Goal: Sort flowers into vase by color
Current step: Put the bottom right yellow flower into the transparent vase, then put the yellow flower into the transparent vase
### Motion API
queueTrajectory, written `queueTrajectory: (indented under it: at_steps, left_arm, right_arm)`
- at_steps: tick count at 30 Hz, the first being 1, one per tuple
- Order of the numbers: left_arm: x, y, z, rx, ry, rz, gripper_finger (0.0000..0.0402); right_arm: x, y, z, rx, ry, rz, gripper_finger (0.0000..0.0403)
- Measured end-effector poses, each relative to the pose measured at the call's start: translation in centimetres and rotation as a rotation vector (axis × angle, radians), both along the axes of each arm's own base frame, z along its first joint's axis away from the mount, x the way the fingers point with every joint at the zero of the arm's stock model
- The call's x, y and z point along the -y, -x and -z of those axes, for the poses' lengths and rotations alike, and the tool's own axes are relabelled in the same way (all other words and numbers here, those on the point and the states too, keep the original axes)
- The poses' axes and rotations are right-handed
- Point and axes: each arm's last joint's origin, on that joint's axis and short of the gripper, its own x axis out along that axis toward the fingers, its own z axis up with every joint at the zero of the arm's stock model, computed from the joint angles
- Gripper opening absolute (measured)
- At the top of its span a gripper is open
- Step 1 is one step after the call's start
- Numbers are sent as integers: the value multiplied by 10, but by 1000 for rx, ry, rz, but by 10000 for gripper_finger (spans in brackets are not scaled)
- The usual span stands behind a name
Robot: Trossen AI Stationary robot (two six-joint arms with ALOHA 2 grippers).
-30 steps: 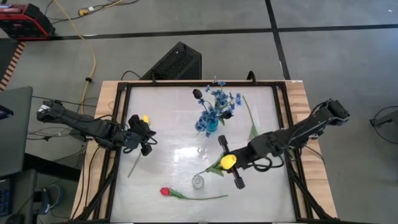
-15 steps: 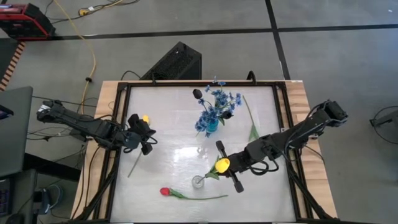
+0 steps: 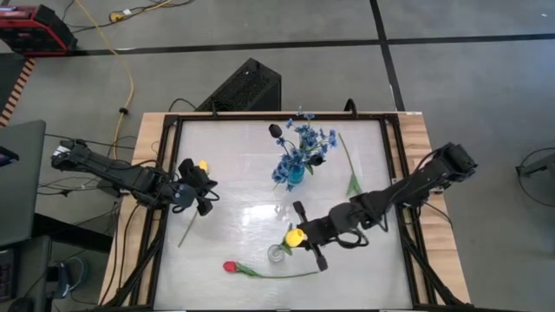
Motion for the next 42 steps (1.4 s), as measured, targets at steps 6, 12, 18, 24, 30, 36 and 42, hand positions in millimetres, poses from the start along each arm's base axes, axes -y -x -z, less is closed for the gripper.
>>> queueTrajectory:
  at_steps: [6,12,18,24,30,36,42]
  left_arm:
    - [0,0,0,1,0,0,0]
    - [0,0,0,0,8,2,0]
    - [0,0,0,1,10,1,0]
    - [1,0,1,-7,53,24,1]
    - [3,3,4,-17,225,-35,35]
    - [3,11,19,-168,387,-177,102]
    - [7,8,38,-343,444,-287,134]
  right_arm:
    - [-2,-9,18,-53,25,6,39]
    - [7,-11,20,-101,-22,45,78]
    - [14,-5,17,-172,-23,40,150]
    - [22,17,17,-381,-27,50,225]
    - [25,40,15,-561,-69,89,245]
    - [21,54,12,-619,-75,89,245]
    - [17,56,11,-608,-66,69,244]
